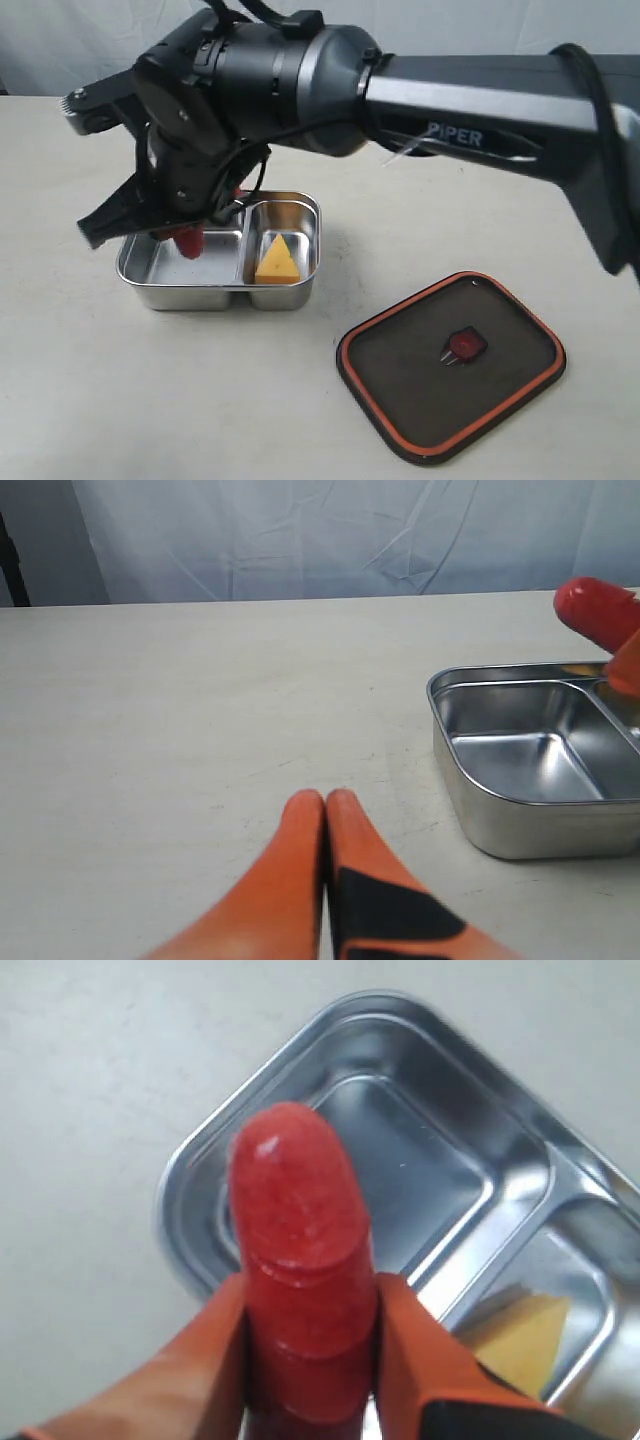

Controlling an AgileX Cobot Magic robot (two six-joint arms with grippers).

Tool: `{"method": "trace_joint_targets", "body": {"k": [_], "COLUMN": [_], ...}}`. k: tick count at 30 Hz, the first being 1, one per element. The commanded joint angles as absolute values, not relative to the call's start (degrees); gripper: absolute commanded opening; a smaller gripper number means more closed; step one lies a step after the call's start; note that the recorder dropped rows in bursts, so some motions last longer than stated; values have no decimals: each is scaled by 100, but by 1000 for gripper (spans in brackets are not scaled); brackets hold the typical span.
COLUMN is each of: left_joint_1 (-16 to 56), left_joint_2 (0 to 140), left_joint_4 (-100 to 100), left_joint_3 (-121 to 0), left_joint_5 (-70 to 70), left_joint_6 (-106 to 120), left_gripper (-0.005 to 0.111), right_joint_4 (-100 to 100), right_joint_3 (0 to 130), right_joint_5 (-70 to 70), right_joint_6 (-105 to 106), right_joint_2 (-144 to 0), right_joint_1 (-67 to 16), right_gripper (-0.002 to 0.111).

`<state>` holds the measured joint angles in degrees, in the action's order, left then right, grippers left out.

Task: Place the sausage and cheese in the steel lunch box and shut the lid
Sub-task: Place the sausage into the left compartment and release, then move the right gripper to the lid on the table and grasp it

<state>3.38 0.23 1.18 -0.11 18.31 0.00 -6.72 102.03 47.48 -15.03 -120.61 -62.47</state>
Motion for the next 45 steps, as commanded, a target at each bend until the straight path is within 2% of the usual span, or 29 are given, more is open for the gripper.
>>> {"method": "trace_joint_targets", "body": {"k": [1, 4, 12, 15, 19, 21, 24, 27, 31, 38, 40, 45], "left_joint_1": [307, 307, 307, 307, 307, 307, 307, 307, 307, 307, 307, 307], "left_joint_2": [0, 0, 0, 0, 0, 0, 0, 0, 0, 0, 0, 0], "left_joint_4": [111, 111, 111, 111, 111, 111, 111, 111, 111, 111, 111, 111], "left_joint_3": [0, 0, 0, 0, 0, 0, 0, 0, 0, 0, 0, 0], "left_joint_5": [1776, 1776, 1776, 1776, 1776, 1776, 1776, 1776, 1776, 1776, 1776, 1776], "left_joint_6": [0, 0, 0, 0, 0, 0, 0, 0, 0, 0, 0, 0], "left_gripper": [0, 0, 0, 0, 0, 0, 0, 0, 0, 0, 0, 0], "right_joint_4": [46, 471, 89, -99, -85, -49, 72, 53, -203, -244, -181, -64], "right_joint_3": [10545, 10611, 10677, 10677, 10677, 10698, 10781, 10769, 9909, 6628, 5749, 4752], "right_joint_5": [4514, 4335, 4347, 4336, 4364, 4544, 4906, 6032, 6996, 5865, 5290, 4670], "right_joint_6": [-987, -434, -291, -291, -303, -338, -345, -345, -329, -1139, -1313, -1313], "right_joint_2": [-12497, -12769, -13186, -13173, -13173, -13136, -12982, -12387, -11473, -9526, -9338, -9481], "right_joint_1": [-5866, -5826, -5826, -5826, -5826, -5826, -5826, -5826, -5826, -5826, -5826, -5837], "right_gripper": [0, 0, 2, 16, 52, 61, 57, 39, 36, 36, 36, 36]}}
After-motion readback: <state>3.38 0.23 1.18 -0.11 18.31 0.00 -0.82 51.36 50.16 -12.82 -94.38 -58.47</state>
